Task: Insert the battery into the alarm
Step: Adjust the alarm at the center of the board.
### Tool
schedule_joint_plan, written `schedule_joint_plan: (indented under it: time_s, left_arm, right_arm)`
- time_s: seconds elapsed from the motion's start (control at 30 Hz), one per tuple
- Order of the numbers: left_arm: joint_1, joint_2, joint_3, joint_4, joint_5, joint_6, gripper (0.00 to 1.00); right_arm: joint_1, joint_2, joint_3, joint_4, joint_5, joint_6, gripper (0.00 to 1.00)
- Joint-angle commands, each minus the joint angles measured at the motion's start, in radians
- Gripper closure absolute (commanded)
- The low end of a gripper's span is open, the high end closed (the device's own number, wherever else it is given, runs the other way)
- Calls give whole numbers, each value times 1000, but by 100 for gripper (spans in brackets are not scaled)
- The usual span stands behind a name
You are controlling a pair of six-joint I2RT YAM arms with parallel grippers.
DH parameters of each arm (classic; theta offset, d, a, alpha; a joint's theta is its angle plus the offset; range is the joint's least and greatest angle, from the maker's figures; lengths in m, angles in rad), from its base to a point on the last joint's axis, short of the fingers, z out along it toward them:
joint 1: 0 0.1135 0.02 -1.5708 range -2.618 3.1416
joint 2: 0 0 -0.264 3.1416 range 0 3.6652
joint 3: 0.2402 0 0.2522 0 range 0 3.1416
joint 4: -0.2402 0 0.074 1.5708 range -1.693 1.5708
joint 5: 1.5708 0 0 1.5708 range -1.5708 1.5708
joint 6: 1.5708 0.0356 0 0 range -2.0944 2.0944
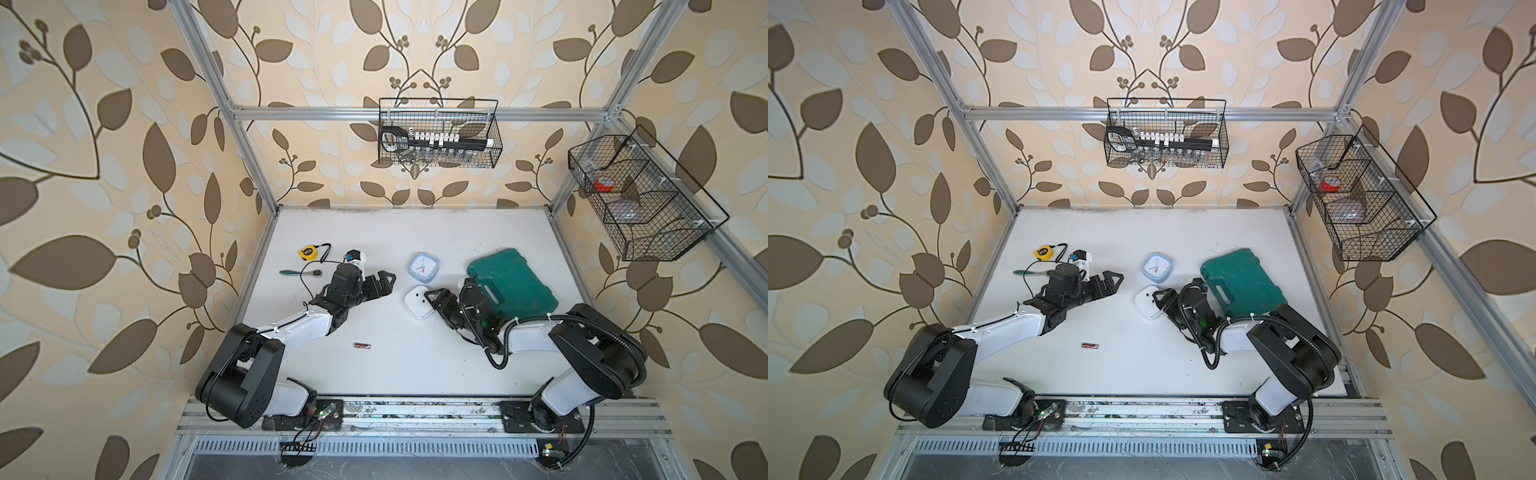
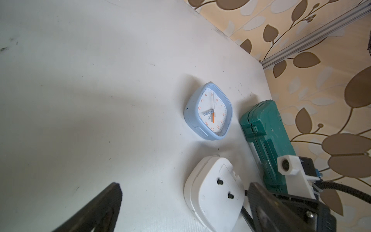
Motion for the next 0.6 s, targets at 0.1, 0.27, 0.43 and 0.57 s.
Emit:
schedule_joint_plan:
  time_s: [0.1,0.27,0.43,0.57]
  left_arm:
    - [-7,13,27,31,-24,43,1]
    - [-7,25,35,18,-11,36,1]
    - [-14,31,26,-1,8,-3,1]
    - [-25,50,19,-32,17,-70,1]
  right_arm:
    - [-4,-23,-32,-56,0,-2,13]
    - [-5,-99,-8,-203,50,-168,13]
    - [-32,-133,72,-334,23,-487,16]
    - [-88,-88,144,-365,-137,-629,24]
